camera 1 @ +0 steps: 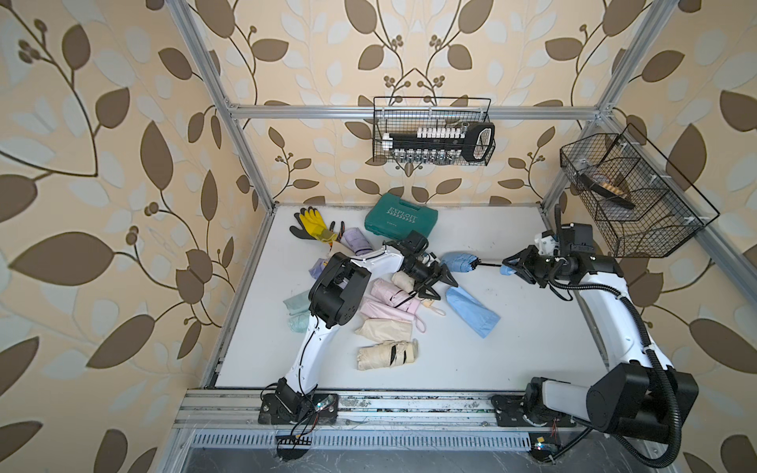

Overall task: Take umbrellas out of sleeves
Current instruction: Place the umbrella sleeve at the center of the board, then place the umbrella at the center of the board.

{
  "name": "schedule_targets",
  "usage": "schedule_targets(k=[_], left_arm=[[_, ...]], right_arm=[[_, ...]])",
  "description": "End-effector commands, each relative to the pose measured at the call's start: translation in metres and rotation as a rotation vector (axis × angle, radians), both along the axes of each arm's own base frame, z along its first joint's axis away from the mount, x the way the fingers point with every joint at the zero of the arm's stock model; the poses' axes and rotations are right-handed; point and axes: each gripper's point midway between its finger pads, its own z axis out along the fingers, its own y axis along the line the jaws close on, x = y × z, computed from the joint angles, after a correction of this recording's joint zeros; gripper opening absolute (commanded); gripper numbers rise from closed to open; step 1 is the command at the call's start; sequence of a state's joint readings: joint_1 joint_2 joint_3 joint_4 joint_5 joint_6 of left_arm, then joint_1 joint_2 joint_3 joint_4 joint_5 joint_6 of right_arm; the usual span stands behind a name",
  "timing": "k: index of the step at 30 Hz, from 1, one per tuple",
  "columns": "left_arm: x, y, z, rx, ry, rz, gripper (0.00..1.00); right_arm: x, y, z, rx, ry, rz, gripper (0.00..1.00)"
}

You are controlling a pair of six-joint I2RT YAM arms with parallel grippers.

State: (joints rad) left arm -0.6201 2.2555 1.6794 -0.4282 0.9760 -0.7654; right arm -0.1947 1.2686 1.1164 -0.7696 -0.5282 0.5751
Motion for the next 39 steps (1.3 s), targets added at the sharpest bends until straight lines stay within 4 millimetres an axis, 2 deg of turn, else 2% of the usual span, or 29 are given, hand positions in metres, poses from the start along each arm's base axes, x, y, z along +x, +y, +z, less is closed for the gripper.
schedule_targets(k=[1,5,9,13,17,19,24,27,31,33,35,39], left_arm=[[-0.006,0.014,0.047,-0.013,-0.107,-0.03,0.83],[-0.012,0.022,0.067,-0.006,-0.163,-0.047,0.83],[-0.008,0.034,0.083,0.012,-0.224,-0.029,0.84],[0.026,0.063,0.087,0.052,-0.284,0.073,0.86],[0.072,0.078,0.079,0.016,-0.286,0.178,0.79],[0.086,0.074,0.076,0.007,-0.293,0.182,0.78],[0.109,0.06,0.075,-0.013,-0.304,0.18,0.75],[0.11,0.055,0.065,-0.012,-0.29,0.173,0.75],[0.101,0.048,0.059,-0.004,-0.291,0.131,0.75],[0.097,0.047,0.055,-0.008,-0.28,0.121,0.75],[0.096,0.047,0.054,-0.011,-0.275,0.118,0.75],[0.1,0.048,0.054,-0.013,-0.277,0.12,0.74]], right_arm=[[0.005,-0.006,-0.001,-0.019,-0.043,-0.028,0.15],[0.014,-0.019,0.015,-0.093,-0.069,-0.071,0.13],[0.023,-0.029,0.034,-0.16,-0.057,-0.076,0.13],[0.03,-0.021,0.032,-0.118,-0.034,-0.038,0.14],[0.026,-0.018,0.019,-0.095,0.011,-0.03,0.14],[0.018,-0.021,0.025,-0.124,0.021,-0.034,0.14],[-0.002,-0.016,0.063,-0.208,0.052,0.01,0.14],[-0.015,-0.014,0.078,-0.241,0.115,0.051,0.14],[-0.025,-0.015,0.092,-0.302,0.176,0.091,0.13],[-0.02,-0.004,0.091,-0.318,0.201,0.148,0.12],[-0.012,0.008,0.079,-0.359,0.238,0.21,0.11],[0.015,0.043,0.063,-0.465,0.245,0.308,0.11]])
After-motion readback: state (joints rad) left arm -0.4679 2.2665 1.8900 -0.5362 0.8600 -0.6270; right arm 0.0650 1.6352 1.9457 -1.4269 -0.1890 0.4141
